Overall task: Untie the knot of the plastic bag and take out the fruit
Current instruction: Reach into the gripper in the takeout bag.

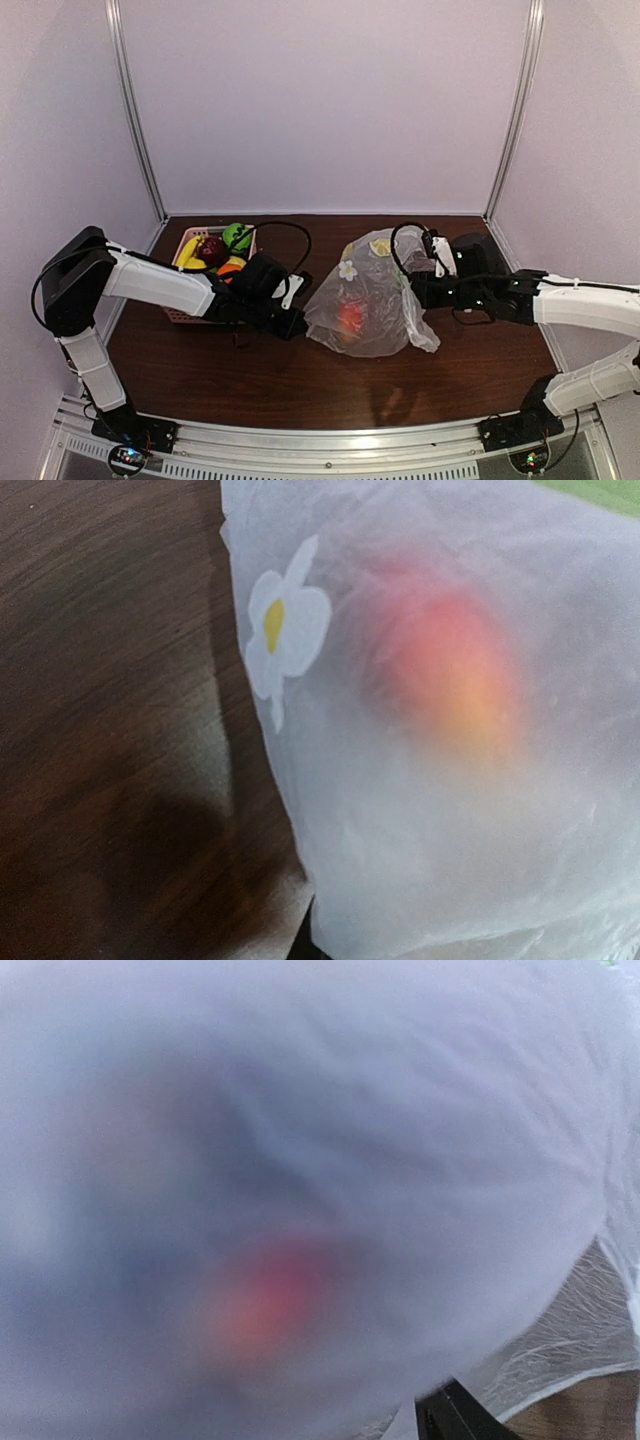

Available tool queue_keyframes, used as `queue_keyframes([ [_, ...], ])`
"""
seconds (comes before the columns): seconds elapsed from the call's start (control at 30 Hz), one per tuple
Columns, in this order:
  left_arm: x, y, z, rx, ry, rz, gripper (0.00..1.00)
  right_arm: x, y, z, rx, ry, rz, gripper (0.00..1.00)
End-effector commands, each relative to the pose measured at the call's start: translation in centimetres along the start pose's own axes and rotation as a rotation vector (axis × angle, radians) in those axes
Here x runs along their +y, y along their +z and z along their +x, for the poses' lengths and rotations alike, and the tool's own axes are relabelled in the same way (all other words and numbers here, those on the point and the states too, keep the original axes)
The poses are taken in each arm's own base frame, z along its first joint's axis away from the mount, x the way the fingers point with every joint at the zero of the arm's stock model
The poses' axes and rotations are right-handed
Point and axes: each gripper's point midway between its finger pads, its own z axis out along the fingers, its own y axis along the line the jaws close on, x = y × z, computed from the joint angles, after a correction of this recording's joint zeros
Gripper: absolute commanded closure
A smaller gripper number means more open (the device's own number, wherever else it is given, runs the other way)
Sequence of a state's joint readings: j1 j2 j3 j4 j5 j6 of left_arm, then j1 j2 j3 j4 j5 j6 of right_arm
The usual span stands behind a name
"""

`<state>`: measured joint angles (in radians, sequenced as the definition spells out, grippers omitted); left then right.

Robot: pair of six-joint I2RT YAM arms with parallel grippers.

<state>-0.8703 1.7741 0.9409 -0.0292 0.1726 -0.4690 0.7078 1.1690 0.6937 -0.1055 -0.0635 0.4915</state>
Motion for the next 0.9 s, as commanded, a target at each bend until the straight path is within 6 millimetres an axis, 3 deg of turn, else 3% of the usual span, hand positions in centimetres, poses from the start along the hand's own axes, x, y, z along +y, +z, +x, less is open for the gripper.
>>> queue_keyframes([
  [0.0,-0.3,0.2,-1.3,-0.024,0.017,0.012,1.0,3.1,1.7,-0.3,0.028,-0.042,-0.153,0.41],
  [0.4,-0.7,1.0,-1.6,-0.016,0.026,0.037,1.0,3.5,6.8,3.1,0.145,-0.016,-0.193,0.31],
  [0.87,-0.9,1.9,-1.5,0.0,0.022,0.059,1.0,5.6,10.3,6.0,0.232,0.008,-0.227,0.17],
])
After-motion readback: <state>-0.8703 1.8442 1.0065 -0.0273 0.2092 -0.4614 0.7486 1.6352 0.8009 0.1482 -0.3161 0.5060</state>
